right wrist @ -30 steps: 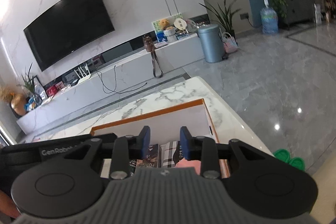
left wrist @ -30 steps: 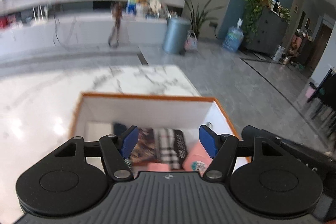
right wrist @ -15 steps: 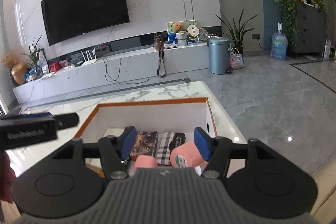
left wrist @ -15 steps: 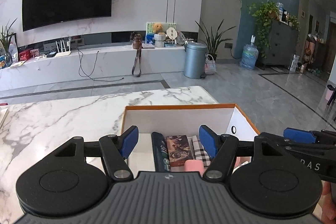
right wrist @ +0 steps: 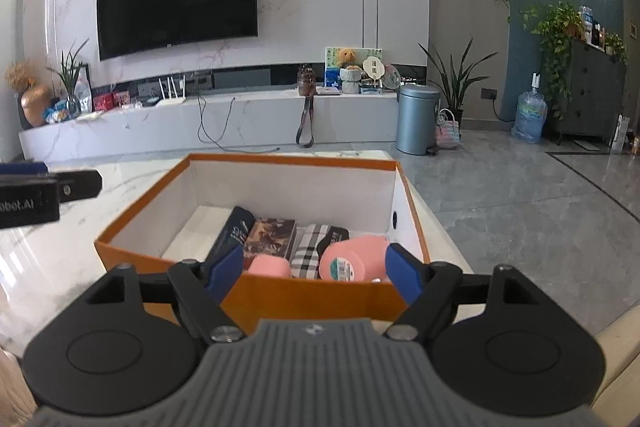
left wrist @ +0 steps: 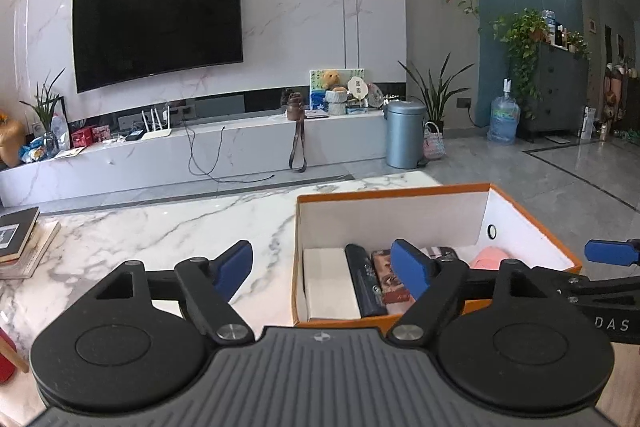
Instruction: Organize rigid objects
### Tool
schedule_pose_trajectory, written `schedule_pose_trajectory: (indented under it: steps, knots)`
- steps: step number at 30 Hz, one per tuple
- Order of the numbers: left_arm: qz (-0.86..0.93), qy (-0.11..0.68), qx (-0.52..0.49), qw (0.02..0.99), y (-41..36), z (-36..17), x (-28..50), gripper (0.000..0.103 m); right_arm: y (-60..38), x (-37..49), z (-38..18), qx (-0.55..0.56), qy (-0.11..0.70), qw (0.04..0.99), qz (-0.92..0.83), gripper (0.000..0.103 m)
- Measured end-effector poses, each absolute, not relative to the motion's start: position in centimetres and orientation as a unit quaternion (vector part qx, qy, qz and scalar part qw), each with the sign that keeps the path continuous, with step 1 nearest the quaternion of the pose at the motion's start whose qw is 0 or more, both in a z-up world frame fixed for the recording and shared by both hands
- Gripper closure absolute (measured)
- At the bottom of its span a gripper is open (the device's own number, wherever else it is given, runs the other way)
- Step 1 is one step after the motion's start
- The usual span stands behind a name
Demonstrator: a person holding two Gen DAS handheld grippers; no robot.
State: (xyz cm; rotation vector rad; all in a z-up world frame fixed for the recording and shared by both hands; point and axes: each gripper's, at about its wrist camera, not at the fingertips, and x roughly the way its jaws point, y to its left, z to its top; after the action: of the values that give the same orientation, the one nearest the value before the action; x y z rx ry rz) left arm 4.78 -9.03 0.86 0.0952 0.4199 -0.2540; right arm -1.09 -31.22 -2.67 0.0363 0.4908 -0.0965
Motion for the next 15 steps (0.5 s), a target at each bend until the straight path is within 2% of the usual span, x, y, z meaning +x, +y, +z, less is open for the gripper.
schedule_pose_trajectory:
  steps: [2, 15]
  knots:
    - [-0.122, 0.207, 0.051, 0.969, -9.2, 0.6, 4.7, 0.007, -31.2, -1.0, -2.8, 0.018, 0.241, 0.969, -0.050, 0.024]
    - [-0.125, 0.224, 0.057, 0.965, -8.9, -0.7, 4.3, 0.006, -30.9, -0.9, -3.4, 0.020, 0.241, 0.968, -0.059, 0.024]
